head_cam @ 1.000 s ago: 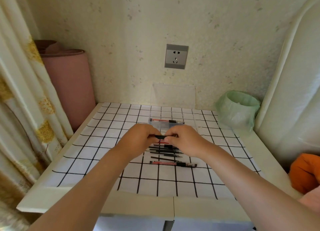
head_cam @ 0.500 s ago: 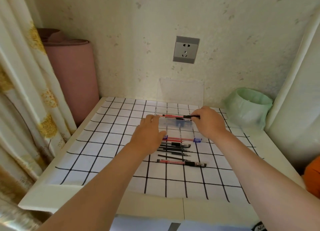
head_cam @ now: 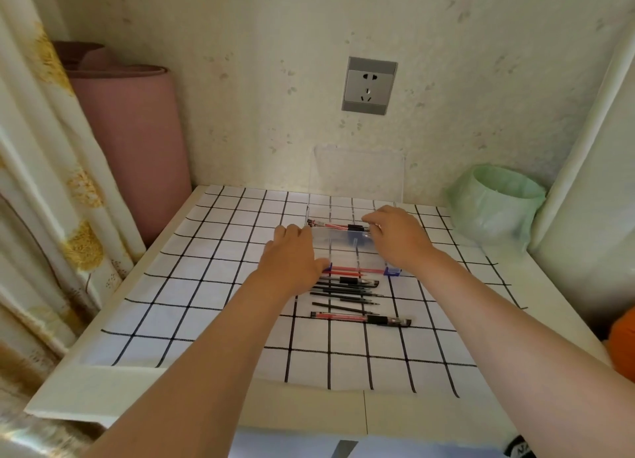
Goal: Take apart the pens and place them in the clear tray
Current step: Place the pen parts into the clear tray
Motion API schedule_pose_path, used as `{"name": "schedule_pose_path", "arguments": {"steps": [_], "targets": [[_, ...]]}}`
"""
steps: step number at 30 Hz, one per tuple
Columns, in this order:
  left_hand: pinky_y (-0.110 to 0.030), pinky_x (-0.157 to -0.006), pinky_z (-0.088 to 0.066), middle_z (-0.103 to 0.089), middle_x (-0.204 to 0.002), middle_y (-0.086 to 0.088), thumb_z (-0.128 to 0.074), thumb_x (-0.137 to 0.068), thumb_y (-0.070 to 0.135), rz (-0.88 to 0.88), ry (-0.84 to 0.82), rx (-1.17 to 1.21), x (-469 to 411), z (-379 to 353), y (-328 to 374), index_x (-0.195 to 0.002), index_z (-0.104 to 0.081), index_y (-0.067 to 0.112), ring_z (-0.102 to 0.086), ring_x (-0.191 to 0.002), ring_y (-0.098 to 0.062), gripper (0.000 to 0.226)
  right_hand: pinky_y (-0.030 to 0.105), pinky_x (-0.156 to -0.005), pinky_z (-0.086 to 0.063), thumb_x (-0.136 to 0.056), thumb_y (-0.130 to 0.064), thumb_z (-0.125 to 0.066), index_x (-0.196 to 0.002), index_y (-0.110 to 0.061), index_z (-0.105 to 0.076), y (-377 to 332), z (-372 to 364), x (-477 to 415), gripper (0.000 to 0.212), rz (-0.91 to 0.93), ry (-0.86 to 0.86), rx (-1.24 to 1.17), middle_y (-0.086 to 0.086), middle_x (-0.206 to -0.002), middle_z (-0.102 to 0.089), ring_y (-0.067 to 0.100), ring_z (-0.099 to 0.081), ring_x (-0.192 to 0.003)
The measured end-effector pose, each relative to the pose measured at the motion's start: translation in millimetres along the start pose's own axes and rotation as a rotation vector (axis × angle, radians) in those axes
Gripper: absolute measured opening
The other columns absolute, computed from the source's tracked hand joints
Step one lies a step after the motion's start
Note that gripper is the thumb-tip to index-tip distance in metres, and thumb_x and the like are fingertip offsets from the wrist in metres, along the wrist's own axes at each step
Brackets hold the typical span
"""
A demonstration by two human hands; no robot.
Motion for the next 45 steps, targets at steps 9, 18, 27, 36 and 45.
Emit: {"name": "schedule_pose_path", "arguments": {"steps": [9,18,27,36,45], "targets": [[-0.039,-0.105,-0.034,-0.037,-0.14,-0.005,-0.054,-0.092,0.049,-0.034,0.075,-0.048,9.2,11.3,6.7,-0.147,-0.027,0.017,-0.031,-0.13,-0.024,0.069,0.042,-0.101,-0.041,-0.101,-0.028,-0.045,-0.136,-0.024,-0.054,-16.8,11.9,22.8,0.037,0.081,-0.068,0.028,0.0,-0.131,-0.059,0.024,-0.052,-0.118],[-0.03,-0.079,-0.053,-0.061,-0.094,0.009,-0.057,-0.092,0.026,-0.265,0.015,0.08,40.0,22.1,46.2,-0.099,-0.064,0.027,-0.059,-0.088,-0.011,0.01,0.022,-0.071,-0.046,-0.087,-0.03,-0.066,-0.095,-0.031,-0.074,-53.6,36.0,73.4,0.011,0.127,-0.305,-0.164,-0.018,-0.089,-0.065,-0.001,-0.059,-0.079],[-0.026,-0.075,-0.052,-0.065,-0.089,0.012,-0.065,-0.083,0.038,-0.316,-0.22,0.036,63.4,-2.3,66.3,-0.091,-0.068,0.031,-0.059,-0.082,-0.006,0.011,0.03,-0.077,-0.053,-0.074,-0.043,-0.079,-0.092,-0.029,-0.074,-39.8,11.2,109.1,0.023,0.061,-0.585,0.11,-0.013,-0.093,-0.068,0.01,-0.06,-0.086],[-0.03,-0.075,-0.05,-0.059,-0.092,0.007,-0.065,-0.087,0.034,-0.375,-0.152,0.073,55.3,-0.5,75.7,-0.1,-0.067,0.027,-0.056,-0.084,-0.012,0.014,0.027,-0.067,-0.047,-0.081,-0.04,-0.073,-0.091,-0.031,-0.066,-38.7,27.9,99.4,0.016,0.081,-0.402,-0.028,-0.015,-0.084,-0.056,0.011,-0.057,-0.082],[-0.024,-0.063,-0.047,-0.063,-0.08,0.006,-0.058,-0.095,0.026,-0.302,-0.069,0.168,43.9,17.9,60.3,-0.093,-0.059,0.028,-0.058,-0.071,-0.011,0.003,0.037,-0.076,-0.047,-0.1,-0.033,-0.049,-0.101,-0.017,-0.066,-58.1,29.0,92.9,0.023,0.197,-0.332,-0.049,-0.002,-0.097,-0.055,0.018,-0.055,-0.088]]}}
Point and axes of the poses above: each hand's wrist, its own x-axis away from the middle knuckle, its own z-axis out of the back of the hand, y = z × x, the point moved 9 cm from there along -x, towards the middle knuckle
